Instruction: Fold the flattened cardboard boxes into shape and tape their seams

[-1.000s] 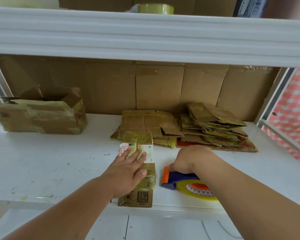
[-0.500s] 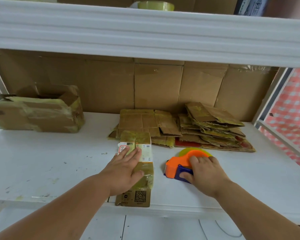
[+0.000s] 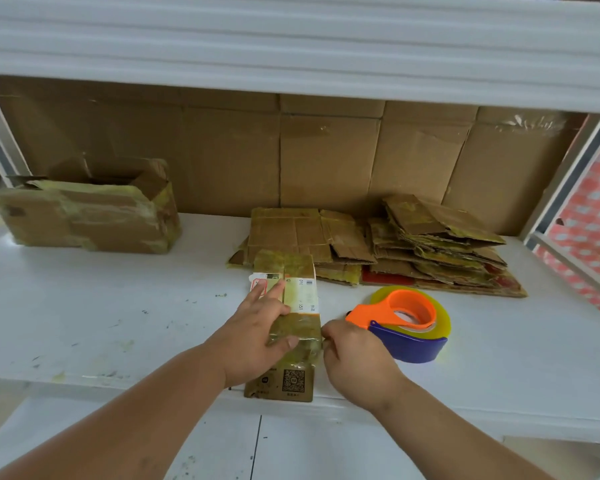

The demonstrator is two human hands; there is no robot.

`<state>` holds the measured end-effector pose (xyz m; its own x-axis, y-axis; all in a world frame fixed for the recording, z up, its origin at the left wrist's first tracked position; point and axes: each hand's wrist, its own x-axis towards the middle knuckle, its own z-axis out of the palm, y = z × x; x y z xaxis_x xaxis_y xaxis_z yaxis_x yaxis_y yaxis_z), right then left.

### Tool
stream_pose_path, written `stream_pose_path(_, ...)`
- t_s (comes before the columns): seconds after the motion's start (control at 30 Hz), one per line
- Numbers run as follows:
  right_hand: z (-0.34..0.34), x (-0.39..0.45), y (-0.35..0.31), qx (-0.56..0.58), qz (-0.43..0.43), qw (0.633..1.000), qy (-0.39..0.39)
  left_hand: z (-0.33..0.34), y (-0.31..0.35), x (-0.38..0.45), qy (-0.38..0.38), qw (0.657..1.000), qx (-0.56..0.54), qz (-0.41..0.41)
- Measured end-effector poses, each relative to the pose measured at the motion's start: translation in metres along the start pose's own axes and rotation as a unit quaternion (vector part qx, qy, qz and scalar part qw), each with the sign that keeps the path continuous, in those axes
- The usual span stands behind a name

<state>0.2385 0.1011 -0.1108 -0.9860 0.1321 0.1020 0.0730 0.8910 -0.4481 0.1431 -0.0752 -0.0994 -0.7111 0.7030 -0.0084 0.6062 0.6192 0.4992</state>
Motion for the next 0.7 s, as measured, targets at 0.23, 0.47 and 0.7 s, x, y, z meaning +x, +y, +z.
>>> stream_pose_path(0.23,0.014,-0.007,-0.002,0.209,0.108,0.972,-0.013,-0.005,0.005,0.002,0.0,0.992,-0.122,-0.042)
stream_pose_path(0.47,0.012,-0.004,-0.002,0.208,0.14,0.967,-0.042,-0.006,0.005,-0.007,-0.01,0.988,-0.145,-0.055)
stream_pose_path(0.7,-0.009,0.0,0.005,0.128,0.127,0.984,0.008,-0.016,-0.004,-0.018,0.2,0.87,-0.396,-0.215)
